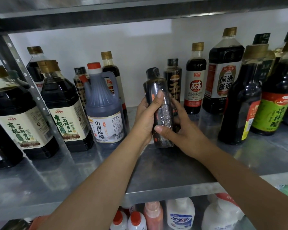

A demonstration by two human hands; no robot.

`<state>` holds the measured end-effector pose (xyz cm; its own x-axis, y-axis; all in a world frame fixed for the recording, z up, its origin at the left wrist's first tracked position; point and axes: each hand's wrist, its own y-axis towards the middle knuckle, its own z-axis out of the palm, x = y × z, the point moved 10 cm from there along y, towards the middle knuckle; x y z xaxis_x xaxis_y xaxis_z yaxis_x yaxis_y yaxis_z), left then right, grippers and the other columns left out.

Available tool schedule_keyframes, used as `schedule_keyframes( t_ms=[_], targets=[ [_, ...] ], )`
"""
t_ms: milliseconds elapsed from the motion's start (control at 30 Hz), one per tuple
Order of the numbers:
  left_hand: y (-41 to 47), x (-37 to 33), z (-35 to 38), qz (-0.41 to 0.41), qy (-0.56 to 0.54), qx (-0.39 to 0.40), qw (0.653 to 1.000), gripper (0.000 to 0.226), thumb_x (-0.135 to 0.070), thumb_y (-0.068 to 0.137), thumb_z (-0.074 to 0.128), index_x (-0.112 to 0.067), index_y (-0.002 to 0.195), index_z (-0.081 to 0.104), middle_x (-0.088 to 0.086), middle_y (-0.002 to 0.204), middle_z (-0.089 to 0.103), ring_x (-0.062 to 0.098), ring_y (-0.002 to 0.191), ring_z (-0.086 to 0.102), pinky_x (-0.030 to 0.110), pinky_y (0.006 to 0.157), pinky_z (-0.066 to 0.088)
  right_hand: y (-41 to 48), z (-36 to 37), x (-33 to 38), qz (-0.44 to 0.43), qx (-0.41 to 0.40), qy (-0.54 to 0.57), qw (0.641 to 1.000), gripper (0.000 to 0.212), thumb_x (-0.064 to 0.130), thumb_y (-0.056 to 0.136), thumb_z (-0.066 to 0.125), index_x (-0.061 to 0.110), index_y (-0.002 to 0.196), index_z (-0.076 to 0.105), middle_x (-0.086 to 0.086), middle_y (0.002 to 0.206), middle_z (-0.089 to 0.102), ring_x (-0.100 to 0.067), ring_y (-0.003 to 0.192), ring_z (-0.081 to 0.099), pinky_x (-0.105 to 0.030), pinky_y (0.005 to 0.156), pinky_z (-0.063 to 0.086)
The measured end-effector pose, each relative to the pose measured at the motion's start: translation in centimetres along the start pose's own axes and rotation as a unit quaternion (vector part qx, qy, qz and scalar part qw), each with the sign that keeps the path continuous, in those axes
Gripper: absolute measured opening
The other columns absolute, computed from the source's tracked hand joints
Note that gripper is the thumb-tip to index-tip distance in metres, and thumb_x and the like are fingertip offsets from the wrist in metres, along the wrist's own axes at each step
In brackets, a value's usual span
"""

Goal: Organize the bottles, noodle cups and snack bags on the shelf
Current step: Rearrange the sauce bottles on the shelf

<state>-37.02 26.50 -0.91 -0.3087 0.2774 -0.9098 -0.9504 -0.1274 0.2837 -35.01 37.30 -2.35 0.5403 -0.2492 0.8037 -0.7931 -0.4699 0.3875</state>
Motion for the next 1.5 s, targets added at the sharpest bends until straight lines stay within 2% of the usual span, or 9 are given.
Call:
schedule_keyframes(
  t_ms=[167, 267, 400, 533, 733, 967, 1100, 1233, 1500],
  targets=[
    [-0.1, 0.2, -0.5, -0.018, 0.013, -0.041, 0.999, 0.118, -0.067, 0.044, 0.089, -0.013, 0.139, 0.043, 0.011, 0.121, 0.066, 0.017, 0.096, 0.074, 0.032, 0.076, 0.061, 0.1, 0.0, 0.2, -0.015, -0.021, -0.037, 0.999, 0.109, 0.081, 0.070, 0.061, 0.050, 0.152, -0.004, 0.009, 0.153, 0.045, -0.009, 0.135, 0.048, -0.044, 0.110, 0.045],
    [-0.2, 0.0, -1.3, -0.013, 0.010, -0.074, 0.997, 0.085, -0.050, 0.067, 0.085, -0.012, 0.134, 0.048, 0.012, 0.121, 0.067, 0.022, 0.102, 0.072, 0.038, 0.087, 0.060, 0.3, -0.5, -0.6, 0.000, -0.042, -0.062, 0.997, 0.116, 0.090, 0.064, 0.058, 0.050, 0.152, -0.005, 0.006, 0.152, 0.046, -0.010, 0.136, 0.047, -0.045, 0.110, 0.045],
    [-0.2, 0.3, -1.3, -0.037, -0.078, -0.054, 0.995, 0.065, -0.041, 0.083, 0.069, 0.001, 0.131, 0.057, 0.020, 0.111, 0.068, 0.033, 0.097, 0.067, 0.047, 0.094, 0.055, 0.2, -1.6, -0.2, 0.004, -0.074, -0.014, 0.997, 0.101, 0.074, 0.072, 0.056, 0.034, 0.157, 0.017, 0.008, 0.106, 0.061, 0.010, 0.089, 0.057, -0.006, 0.077, 0.045],
    [-0.5, 0.3, -0.9, -0.060, -0.118, -0.039, 0.990, 0.043, -0.041, 0.096, 0.056, -0.002, 0.112, 0.066, 0.013, 0.088, 0.068, 0.025, 0.076, 0.067, 0.033, 0.068, 0.060, 0.0, -1.3, 0.0, 0.001, -0.054, -0.027, 0.998, 0.090, 0.065, 0.078, 0.056, 0.034, 0.156, 0.021, 0.009, 0.099, 0.059, 0.002, 0.089, 0.057, -0.016, 0.080, 0.043],
    [-0.3, -1.1, -1.3, 0.013, -0.039, -0.047, 0.998, 0.110, -0.066, 0.049, 0.086, 0.000, 0.132, 0.058, 0.012, 0.105, 0.073, 0.027, 0.095, 0.071, 0.046, 0.086, 0.060, -0.1, -0.1, 0.0, 0.005, 0.001, -0.027, 1.000, 0.088, 0.052, 0.089, 0.062, 0.037, 0.158, 0.009, 0.014, 0.119, 0.065, 0.002, 0.109, 0.060, -0.028, 0.096, 0.046],
    [-0.4, -0.8, 0.1, 0.006, -0.061, 0.010, 0.998, 0.101, -0.064, 0.055, 0.087, -0.004, 0.131, 0.059, 0.026, 0.120, 0.061, 0.038, 0.109, 0.060, 0.061, 0.104, 0.044, -0.5, -0.2, 0.4, -0.014, -0.012, -0.014, 1.000, 0.101, 0.046, 0.086, 0.069, 0.052, 0.152, -0.008, 0.008, 0.137, 0.061, -0.005, 0.125, 0.058, -0.046, 0.110, 0.045],
    [-0.2, -1.0, -0.5, 0.019, -0.051, -0.008, 0.998, 0.050, -0.046, 0.087, 0.063, -0.010, 0.121, 0.066, 0.015, 0.113, 0.070, 0.030, 0.107, 0.067, 0.053, 0.105, 0.048, -0.3, -0.9, 0.6, -0.016, -0.049, -0.045, 0.998, 0.109, 0.059, 0.074, 0.071, 0.059, 0.147, -0.010, 0.009, 0.140, 0.057, -0.007, 0.124, 0.058, -0.045, 0.108, 0.047],
    [-0.8, -0.5, -0.3, -0.019, -0.107, -0.007, 0.994, 0.043, -0.040, 0.096, 0.051, -0.010, 0.123, 0.065, 0.016, 0.112, 0.069, 0.029, 0.104, 0.066, 0.048, 0.100, 0.049, -0.4, -1.1, 0.6, -0.006, -0.044, -0.039, 0.998, 0.109, 0.065, 0.072, 0.075, 0.058, 0.149, -0.003, 0.012, 0.135, 0.055, -0.007, 0.122, 0.056, -0.042, 0.106, 0.048],
    [0.1, -0.3, -0.5, 0.003, -0.048, -0.012, 0.999, 0.110, -0.059, 0.051, 0.090, -0.003, 0.137, 0.051, 0.016, 0.110, 0.068, 0.029, 0.099, 0.068, 0.044, 0.088, 0.059, -0.5, 0.6, 0.6, -0.004, 0.023, 0.010, 1.000, 0.090, 0.059, 0.080, 0.055, 0.057, 0.150, -0.001, 0.016, 0.154, 0.041, -0.003, 0.140, 0.041, -0.046, 0.118, 0.034]
  ],
)
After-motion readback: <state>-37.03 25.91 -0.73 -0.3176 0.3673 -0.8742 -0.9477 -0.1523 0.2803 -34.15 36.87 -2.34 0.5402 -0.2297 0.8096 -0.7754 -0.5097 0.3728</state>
